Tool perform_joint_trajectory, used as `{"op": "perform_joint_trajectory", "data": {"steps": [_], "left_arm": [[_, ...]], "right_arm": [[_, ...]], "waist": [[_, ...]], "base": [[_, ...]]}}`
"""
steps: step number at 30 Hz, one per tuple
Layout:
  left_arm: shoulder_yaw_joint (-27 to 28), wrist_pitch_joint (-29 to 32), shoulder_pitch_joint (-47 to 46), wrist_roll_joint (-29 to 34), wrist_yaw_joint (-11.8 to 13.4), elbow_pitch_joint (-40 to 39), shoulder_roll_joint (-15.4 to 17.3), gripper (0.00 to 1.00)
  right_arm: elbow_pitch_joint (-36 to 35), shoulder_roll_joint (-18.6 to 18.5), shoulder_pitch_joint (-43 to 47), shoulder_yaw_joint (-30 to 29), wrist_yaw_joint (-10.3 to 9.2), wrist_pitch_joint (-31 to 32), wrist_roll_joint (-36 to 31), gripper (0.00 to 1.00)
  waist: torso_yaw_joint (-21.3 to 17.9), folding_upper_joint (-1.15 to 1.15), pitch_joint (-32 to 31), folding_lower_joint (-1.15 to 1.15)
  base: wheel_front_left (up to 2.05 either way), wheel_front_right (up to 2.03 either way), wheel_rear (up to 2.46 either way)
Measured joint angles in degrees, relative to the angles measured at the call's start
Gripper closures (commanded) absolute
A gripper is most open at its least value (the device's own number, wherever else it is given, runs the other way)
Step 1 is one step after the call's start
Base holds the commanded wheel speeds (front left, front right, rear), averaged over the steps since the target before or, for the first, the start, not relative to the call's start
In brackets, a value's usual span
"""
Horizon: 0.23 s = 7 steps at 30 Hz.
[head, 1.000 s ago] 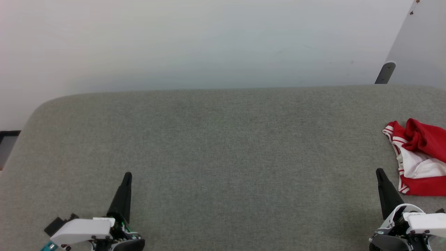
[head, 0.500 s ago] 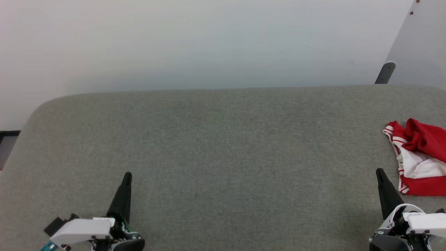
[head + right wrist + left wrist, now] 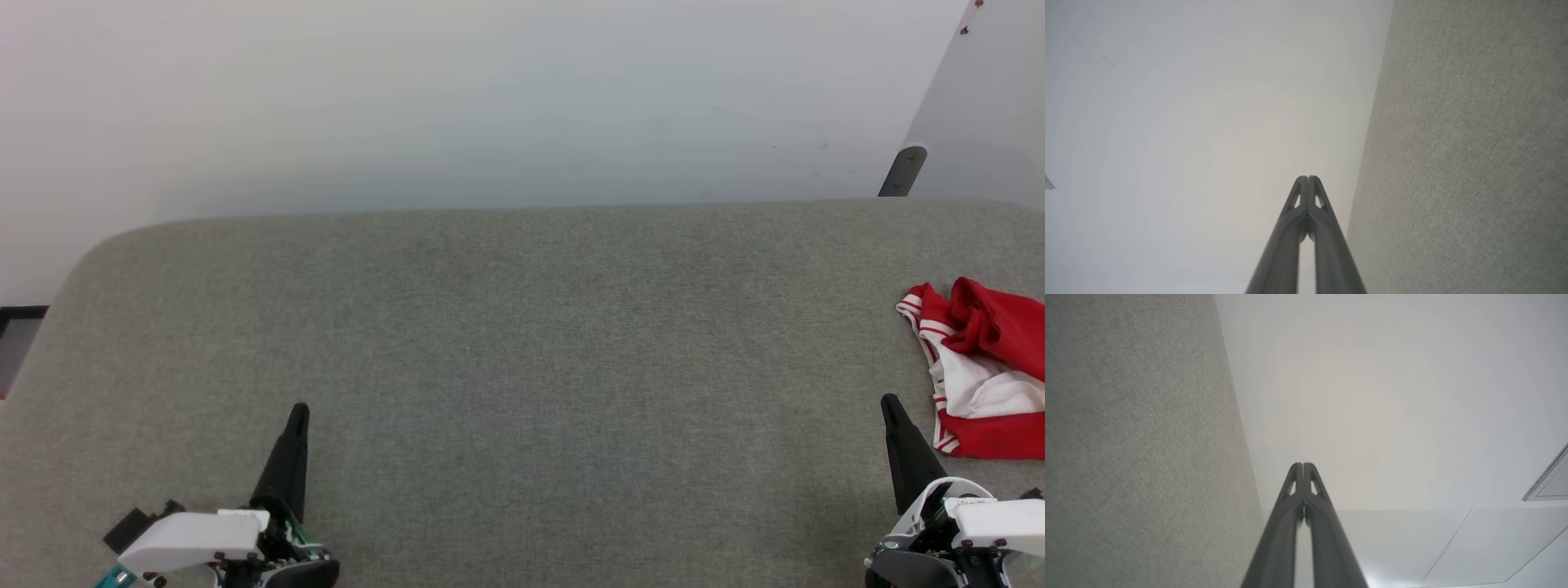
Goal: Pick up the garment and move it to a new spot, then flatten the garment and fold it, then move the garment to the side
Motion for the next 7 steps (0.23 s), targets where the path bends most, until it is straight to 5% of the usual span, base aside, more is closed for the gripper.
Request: {"op": "perform_joint_trajectory", "data": {"steps": [7], "left_arm": [[0.0, 0.0, 0.0, 0.0, 0.0, 0.0, 0.0, 1.0]], "right_arm": [[0.0, 0.0, 0.0, 0.0, 0.0, 0.0, 0.0, 1.0]], "waist": [[0.0, 0.0, 0.0, 0.0]], "base": [[0.0, 0.0, 0.0]]}}
